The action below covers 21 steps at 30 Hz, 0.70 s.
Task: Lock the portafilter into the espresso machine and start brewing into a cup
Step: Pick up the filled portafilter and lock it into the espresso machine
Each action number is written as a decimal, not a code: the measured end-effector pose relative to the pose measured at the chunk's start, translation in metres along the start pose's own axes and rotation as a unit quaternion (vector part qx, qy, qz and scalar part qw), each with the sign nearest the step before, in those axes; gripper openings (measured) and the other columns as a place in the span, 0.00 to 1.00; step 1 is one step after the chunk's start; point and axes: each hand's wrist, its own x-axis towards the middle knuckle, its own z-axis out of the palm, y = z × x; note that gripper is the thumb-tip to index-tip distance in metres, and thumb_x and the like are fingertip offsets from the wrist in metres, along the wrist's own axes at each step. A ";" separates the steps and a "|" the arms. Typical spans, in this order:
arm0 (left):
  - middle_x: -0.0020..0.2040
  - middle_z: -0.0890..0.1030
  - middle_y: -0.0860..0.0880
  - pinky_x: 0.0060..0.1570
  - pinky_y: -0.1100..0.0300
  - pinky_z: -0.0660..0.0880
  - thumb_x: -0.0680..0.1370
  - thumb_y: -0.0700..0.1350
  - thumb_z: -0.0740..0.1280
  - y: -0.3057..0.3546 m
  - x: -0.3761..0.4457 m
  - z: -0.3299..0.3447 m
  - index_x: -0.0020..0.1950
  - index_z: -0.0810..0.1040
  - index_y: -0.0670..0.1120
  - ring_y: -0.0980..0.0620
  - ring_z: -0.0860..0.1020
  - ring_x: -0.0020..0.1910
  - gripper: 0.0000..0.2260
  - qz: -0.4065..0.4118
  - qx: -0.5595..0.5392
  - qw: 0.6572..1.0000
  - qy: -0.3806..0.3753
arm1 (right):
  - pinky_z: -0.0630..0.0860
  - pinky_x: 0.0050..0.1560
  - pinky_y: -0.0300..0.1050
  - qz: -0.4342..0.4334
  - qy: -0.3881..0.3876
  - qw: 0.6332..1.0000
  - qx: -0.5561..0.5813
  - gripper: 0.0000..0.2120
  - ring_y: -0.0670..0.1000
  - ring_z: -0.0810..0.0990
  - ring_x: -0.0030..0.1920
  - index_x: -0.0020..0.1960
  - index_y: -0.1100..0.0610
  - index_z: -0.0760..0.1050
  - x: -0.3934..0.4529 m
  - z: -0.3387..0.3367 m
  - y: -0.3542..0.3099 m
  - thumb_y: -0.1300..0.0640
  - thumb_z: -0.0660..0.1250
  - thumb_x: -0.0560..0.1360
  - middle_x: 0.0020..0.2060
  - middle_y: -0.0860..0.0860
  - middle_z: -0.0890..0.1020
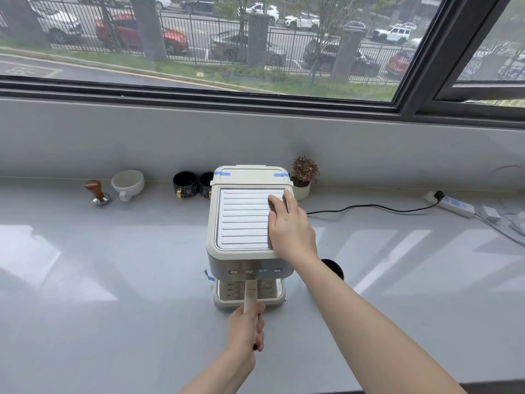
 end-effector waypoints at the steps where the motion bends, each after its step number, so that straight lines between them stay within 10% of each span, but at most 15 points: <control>1: 0.23 0.64 0.49 0.25 0.62 0.54 0.73 0.40 0.64 -0.001 -0.001 0.003 0.35 0.65 0.44 0.51 0.58 0.19 0.10 0.008 -0.007 1.000 0.011 | 0.69 0.60 0.53 0.000 0.000 1.000 -0.001 0.19 0.55 0.62 0.71 0.70 0.42 0.62 0.001 0.000 0.000 0.49 0.49 0.81 0.77 0.45 0.56; 21: 0.30 0.68 0.46 0.22 0.62 0.62 0.76 0.49 0.63 -0.005 -0.003 0.011 0.38 0.67 0.43 0.49 0.63 0.21 0.12 0.054 0.078 0.993 0.068 | 0.69 0.60 0.53 -0.002 -0.016 1.000 -0.013 0.20 0.57 0.64 0.70 0.72 0.42 0.60 -0.001 -0.002 0.000 0.49 0.47 0.81 0.77 0.45 0.56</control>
